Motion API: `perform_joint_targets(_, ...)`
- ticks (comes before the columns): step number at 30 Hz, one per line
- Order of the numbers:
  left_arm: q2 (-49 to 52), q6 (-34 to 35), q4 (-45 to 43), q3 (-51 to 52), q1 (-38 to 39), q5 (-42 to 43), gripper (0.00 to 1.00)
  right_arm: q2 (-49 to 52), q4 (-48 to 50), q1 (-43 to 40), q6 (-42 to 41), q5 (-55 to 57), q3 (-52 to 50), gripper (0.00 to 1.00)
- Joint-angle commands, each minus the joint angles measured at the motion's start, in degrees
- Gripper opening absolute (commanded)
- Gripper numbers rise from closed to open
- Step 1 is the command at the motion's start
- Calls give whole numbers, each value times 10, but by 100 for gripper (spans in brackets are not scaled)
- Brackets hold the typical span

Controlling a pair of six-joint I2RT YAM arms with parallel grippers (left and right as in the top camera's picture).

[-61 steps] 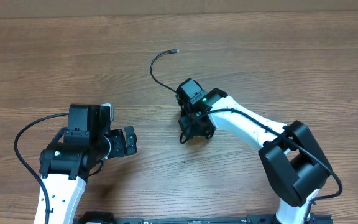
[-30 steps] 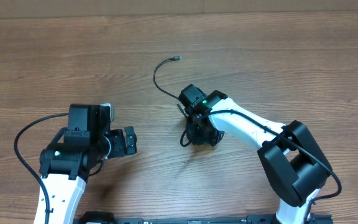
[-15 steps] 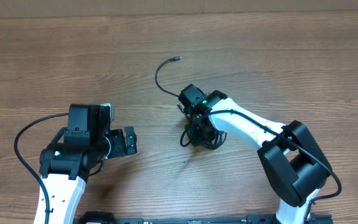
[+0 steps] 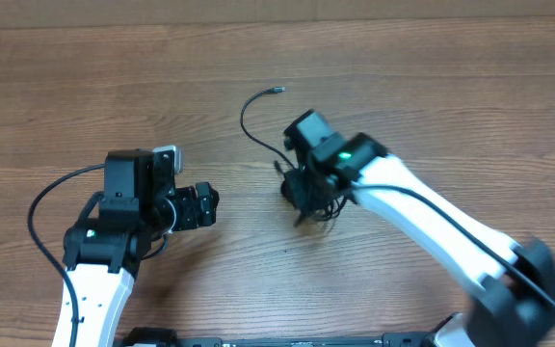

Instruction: Untangle cables

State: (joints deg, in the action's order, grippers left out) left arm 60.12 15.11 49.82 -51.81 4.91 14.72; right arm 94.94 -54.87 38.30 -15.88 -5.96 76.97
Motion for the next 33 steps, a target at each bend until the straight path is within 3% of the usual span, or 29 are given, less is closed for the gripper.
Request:
perform_joint_targets(1, 34, 1, -22, -12, 4, 84, 77, -83, 2, 3, -6, -19, 19, 4)
perform_joint_targets(3, 52, 1, -35, -12, 4, 118, 70, -103, 1, 3, -6, -28, 19, 4)
perform_joint_targets(6, 86, -3, -52, -12, 4, 182, 68, -119, 1, 3, -6, -31, 19, 4)
perform_joint_targets(9, 118, -3, -55, -12, 4, 199, 85, -119, -3, 2, -6, -26, 18, 4)
perform_joint_targets(11, 151, -15, -54, -12, 4, 199, 86, -115, -27, 2, -7, 4, 18, 6)
perform_joint_targets(14, 177, -56, -59, -12, 13, 193, 90, -106, -76, 2, -35, 59, 17, 24)
perform_joint_targets(20, 186, -64, -82, -12, 76, 58, 97, -101, -139, -10, -100, 89, 1, 29)
perform_joint_targets(24, 185, -89, -86, -20, 139, -5, 98, -102, -179, -59, -160, 87, 1, 41)
perform_joint_targets(33, 155, -87, -49, -42, 209, -125, 93, -102, -187, -183, -152, -15, -15, 45)
